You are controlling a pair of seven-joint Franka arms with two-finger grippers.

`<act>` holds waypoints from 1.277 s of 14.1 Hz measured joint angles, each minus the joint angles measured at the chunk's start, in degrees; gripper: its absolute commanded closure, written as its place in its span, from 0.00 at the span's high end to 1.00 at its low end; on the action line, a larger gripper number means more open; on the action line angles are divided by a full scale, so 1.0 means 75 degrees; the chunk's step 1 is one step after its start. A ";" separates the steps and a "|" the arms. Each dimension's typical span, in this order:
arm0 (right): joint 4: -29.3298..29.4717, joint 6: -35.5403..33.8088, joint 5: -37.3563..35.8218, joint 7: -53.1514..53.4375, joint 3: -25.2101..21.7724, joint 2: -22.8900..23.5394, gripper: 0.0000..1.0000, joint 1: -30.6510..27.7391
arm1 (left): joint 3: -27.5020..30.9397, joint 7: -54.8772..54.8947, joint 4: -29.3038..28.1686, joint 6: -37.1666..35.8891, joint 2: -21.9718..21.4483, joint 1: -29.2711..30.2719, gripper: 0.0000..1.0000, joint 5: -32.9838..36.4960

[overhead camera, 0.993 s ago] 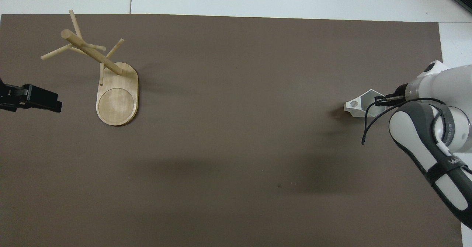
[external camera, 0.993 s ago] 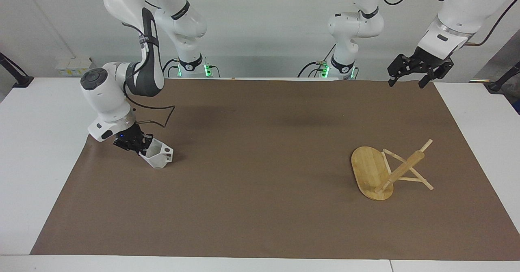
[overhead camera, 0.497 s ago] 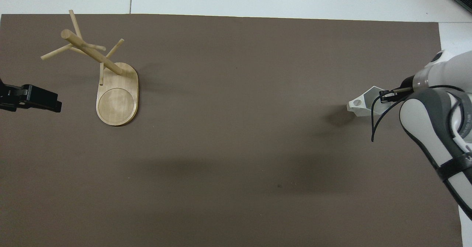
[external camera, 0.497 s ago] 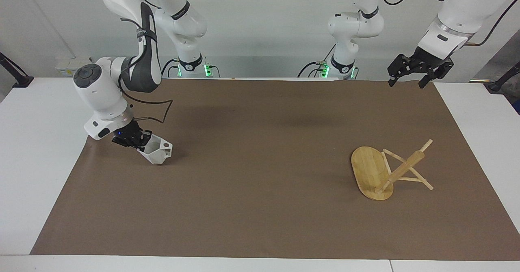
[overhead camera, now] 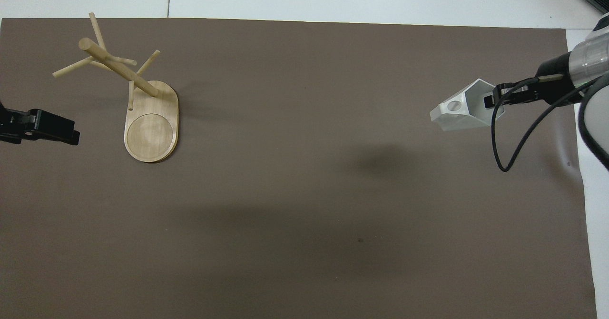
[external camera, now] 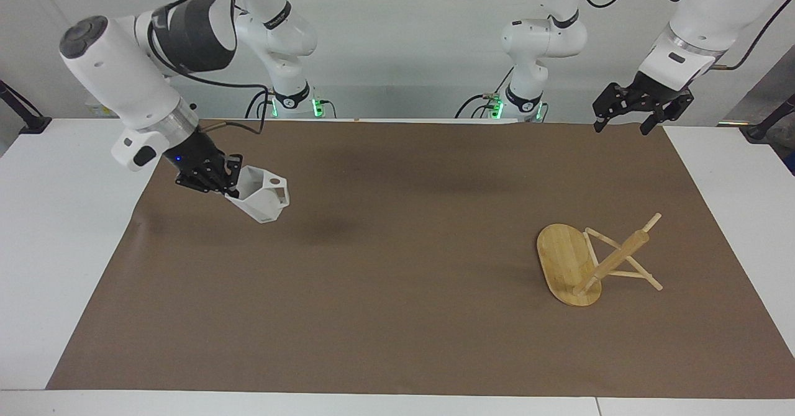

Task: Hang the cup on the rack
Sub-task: 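Lift the white cup with the right gripper toward the wooden rack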

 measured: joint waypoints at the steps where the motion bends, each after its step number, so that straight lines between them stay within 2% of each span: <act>1: 0.0139 -0.0179 0.0474 0.0000 0.0097 -0.0103 0.00 0.0000 | 0.0000 0.0000 0.0000 0.0000 0.0000 0.0000 1.00 0.0000; 4: 0.0227 -0.0296 0.2152 0.0319 0.0452 -0.0391 0.00 0.0096 | 0.0000 0.0000 0.0000 0.0000 0.0000 0.0000 1.00 0.0000; 7: 0.0230 -0.0072 0.3025 0.2126 0.0709 -0.0462 0.00 0.0661 | 0.0000 0.0000 0.0000 0.0000 0.0000 0.0000 1.00 0.0000; 11: 0.0159 0.0962 0.3456 0.3702 0.0779 -0.0445 0.00 0.1703 | 0.0000 0.0000 0.0000 0.0000 0.0000 0.0002 1.00 0.0000; 15: -0.0272 0.1883 0.4482 0.3823 0.0782 -0.0363 0.00 0.2169 | -0.0002 0.0000 0.0000 0.0000 0.0000 0.0003 1.00 0.0000; 18: -0.0390 0.2754 0.4829 0.3884 0.0782 -0.0083 0.00 0.2743 | -0.0020 0.0000 -0.0001 -0.0051 0.0000 0.0000 1.00 0.0000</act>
